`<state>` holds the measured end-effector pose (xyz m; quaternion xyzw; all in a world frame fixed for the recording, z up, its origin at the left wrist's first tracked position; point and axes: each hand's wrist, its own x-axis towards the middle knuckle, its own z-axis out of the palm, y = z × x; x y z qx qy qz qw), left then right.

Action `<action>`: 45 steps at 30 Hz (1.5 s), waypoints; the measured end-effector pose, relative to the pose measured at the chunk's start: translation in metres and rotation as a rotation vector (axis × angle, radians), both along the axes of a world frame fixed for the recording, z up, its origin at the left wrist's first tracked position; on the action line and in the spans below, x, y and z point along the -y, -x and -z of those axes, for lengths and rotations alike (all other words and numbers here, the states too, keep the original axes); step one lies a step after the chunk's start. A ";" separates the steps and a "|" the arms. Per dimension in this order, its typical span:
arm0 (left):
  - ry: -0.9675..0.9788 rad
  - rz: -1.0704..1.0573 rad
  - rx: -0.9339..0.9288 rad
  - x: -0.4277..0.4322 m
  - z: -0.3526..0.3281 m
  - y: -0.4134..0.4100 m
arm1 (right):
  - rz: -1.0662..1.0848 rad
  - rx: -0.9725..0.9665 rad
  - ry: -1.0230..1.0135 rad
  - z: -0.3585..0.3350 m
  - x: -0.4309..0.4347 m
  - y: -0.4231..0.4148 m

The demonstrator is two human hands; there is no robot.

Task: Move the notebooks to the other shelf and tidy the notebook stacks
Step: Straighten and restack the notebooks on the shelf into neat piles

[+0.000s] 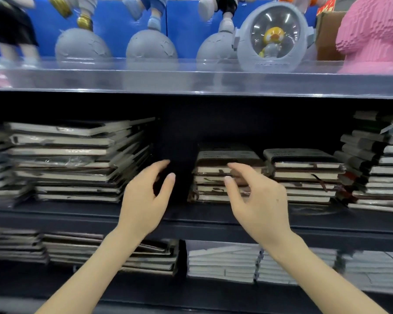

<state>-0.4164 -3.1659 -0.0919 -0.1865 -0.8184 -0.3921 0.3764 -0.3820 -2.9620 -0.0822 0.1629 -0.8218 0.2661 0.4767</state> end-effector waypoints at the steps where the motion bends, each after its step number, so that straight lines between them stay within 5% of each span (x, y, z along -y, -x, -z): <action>1: 0.016 -0.056 -0.072 0.013 0.000 -0.006 | -0.068 0.023 -0.019 0.003 0.012 0.005; 6: 0.066 -0.373 -0.366 0.097 0.002 -0.021 | -0.357 0.434 0.071 0.007 0.071 0.025; 11: -0.084 -0.596 -0.290 0.170 0.005 -0.017 | -0.565 0.584 0.267 0.003 0.133 0.040; 19: -0.019 -0.523 -0.029 0.218 -0.021 0.010 | -0.660 0.646 0.411 -0.006 0.209 0.060; 29: 0.097 -0.428 -0.116 0.248 -0.003 0.019 | -0.725 0.706 0.645 0.004 0.233 0.074; 34: 0.170 -0.443 -0.256 0.243 0.016 0.007 | -0.695 0.774 0.481 0.013 0.221 0.071; 45: -0.156 -0.243 0.310 0.231 0.021 0.004 | -0.576 0.635 0.477 0.013 0.222 0.083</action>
